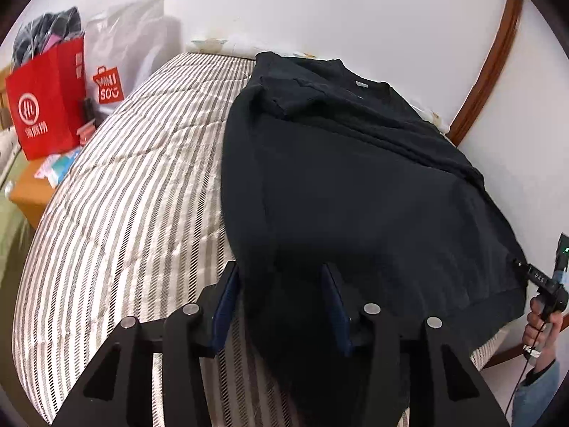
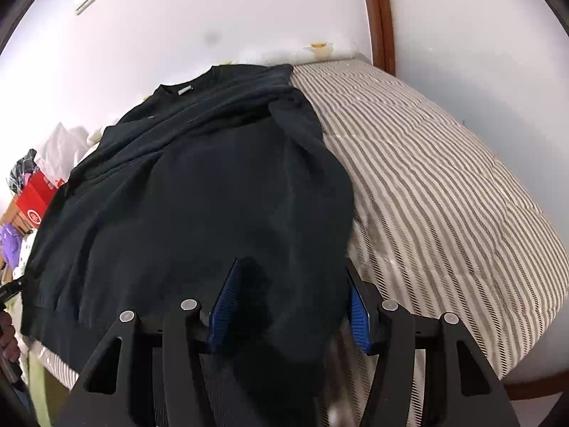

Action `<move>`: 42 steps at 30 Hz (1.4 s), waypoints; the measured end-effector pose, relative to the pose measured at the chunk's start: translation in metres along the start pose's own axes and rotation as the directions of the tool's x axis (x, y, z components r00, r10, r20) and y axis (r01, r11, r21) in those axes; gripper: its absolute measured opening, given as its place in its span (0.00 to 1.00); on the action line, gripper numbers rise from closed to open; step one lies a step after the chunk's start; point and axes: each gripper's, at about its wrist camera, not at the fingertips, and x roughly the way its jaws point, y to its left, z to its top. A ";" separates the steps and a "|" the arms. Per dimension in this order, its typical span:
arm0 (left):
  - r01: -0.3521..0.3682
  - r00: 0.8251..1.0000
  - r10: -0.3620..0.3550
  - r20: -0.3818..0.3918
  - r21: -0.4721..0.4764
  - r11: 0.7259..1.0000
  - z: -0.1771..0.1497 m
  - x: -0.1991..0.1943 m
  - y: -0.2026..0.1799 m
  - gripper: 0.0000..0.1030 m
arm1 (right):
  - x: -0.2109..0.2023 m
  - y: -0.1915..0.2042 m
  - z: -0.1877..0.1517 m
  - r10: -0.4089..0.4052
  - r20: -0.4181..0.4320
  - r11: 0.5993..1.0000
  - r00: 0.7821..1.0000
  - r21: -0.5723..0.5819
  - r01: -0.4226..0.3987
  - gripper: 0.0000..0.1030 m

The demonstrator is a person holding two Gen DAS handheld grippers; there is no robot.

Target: Fold small clothes

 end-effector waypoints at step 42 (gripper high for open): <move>0.075 0.978 -0.074 0.194 -0.002 0.997 0.198 0.030 -0.015 0.10 | 0.038 0.039 0.218 0.173 0.202 0.983 0.964 0.024 -0.181 0.07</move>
